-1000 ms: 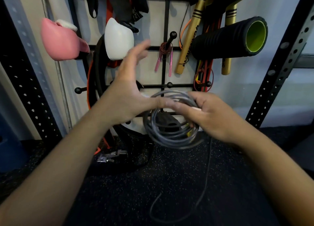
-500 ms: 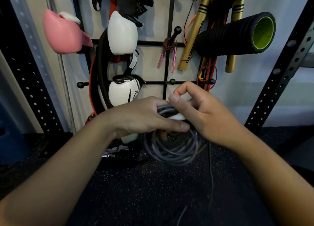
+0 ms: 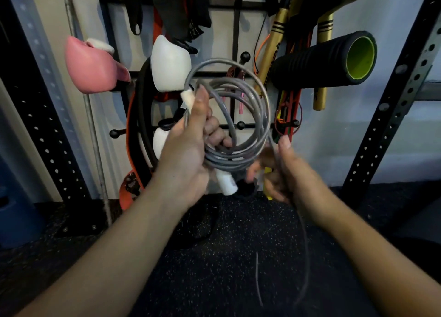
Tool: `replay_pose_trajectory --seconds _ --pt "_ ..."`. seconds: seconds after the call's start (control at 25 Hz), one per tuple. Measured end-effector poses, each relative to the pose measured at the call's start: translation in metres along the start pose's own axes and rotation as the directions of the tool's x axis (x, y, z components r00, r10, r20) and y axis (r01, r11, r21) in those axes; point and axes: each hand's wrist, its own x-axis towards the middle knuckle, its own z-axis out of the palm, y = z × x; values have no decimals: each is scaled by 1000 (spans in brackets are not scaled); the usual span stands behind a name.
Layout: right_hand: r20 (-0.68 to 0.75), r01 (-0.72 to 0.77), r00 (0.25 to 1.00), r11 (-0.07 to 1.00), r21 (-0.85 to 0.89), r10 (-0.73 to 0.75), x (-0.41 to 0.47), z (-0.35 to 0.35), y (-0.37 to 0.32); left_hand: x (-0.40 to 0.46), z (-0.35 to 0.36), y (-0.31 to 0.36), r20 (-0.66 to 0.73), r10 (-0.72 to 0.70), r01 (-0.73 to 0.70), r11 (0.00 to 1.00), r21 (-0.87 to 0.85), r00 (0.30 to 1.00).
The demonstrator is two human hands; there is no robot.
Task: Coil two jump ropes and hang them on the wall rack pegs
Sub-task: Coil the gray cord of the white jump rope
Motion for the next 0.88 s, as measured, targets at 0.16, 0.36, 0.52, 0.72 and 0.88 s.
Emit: replay_pose_trajectory --seconds 0.16,0.36,0.52,0.72,0.88 --pt "-119 67 991 996 59 -60 0 49 -5 -12 1 -31 -241 11 9 997 83 970" --pt "-324 157 945 939 307 -52 2 67 -8 -22 6 -41 -250 72 -38 990 138 966" --pt "-339 145 935 984 102 -103 11 42 -13 -8 -7 -42 -212 44 -5 983 182 976" --pt "-123 59 987 945 -323 -103 11 2 -22 18 -39 11 199 76 -183 776 603 977" --pt "9 34 999 876 -482 -34 7 -8 -26 11 -34 48 423 -169 -389 201 899 890"
